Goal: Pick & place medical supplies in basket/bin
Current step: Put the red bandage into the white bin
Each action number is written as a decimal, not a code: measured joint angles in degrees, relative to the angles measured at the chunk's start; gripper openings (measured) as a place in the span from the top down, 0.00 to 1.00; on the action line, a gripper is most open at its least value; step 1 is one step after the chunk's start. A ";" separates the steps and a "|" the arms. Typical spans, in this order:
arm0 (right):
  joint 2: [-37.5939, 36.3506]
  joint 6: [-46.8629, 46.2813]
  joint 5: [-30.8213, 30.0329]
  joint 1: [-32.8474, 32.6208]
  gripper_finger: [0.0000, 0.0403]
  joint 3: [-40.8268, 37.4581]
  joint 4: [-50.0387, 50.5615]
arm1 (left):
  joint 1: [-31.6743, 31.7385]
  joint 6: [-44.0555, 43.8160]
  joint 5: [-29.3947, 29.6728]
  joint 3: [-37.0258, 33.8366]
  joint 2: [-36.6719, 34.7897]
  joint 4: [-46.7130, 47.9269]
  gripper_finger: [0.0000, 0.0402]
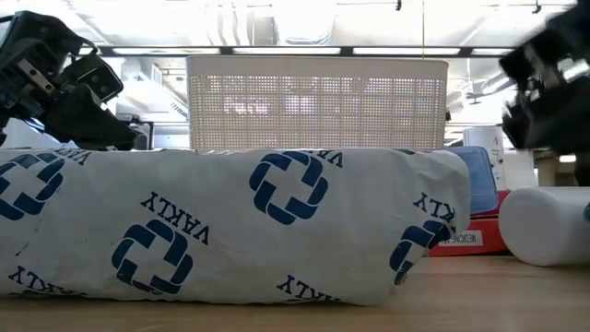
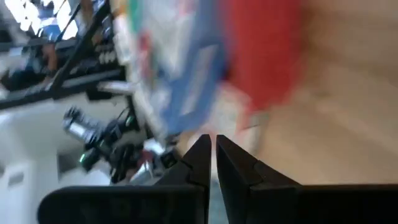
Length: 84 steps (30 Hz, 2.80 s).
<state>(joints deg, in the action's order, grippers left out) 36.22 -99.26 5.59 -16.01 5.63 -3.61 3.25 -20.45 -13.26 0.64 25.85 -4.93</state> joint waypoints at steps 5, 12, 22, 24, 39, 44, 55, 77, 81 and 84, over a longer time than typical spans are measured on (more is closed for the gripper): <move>5.84 9.16 0.80 -0.01 0.96 11.76 3.80 | 0.00 0.11 0.00 0.00 0.00 0.00 1.00; 15.46 19.59 5.16 -0.35 0.96 28.48 32.72 | 0.00 0.22 0.00 0.00 0.00 0.00 1.00; 30.69 23.55 -5.76 -1.19 0.96 39.84 65.39 | 0.00 0.22 -0.02 0.00 0.00 0.00 1.00; 31.99 26.96 -8.20 -1.76 0.96 40.69 61.83 | 0.00 0.22 0.00 0.00 0.00 0.00 1.00; 46.39 42.12 -8.23 -4.15 0.56 41.84 51.13 | 0.00 0.22 -0.02 0.00 0.00 0.00 1.00; 46.53 40.15 -17.27 -7.37 0.44 41.83 49.28 | 0.00 0.21 -0.01 0.00 0.02 0.01 1.00; 46.60 36.28 -24.16 -9.34 0.30 39.09 38.14 | 0.00 0.20 -0.02 0.00 0.00 0.01 1.00; 58.11 27.42 -24.54 -4.28 0.43 38.83 34.93 | 0.01 0.20 -0.02 0.00 0.00 0.00 1.00; 56.53 24.28 -27.41 -4.23 0.58 38.55 37.38 | 0.02 0.20 -0.02 -0.01 0.01 0.00 1.00; 54.33 21.30 -27.87 -4.12 0.70 38.45 40.27 | 0.00 0.20 -0.02 0.00 0.00 0.01 1.00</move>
<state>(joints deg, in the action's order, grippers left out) 90.55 -77.96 -22.28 -20.13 44.07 36.67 3.25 -20.25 -13.28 0.64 25.85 -4.92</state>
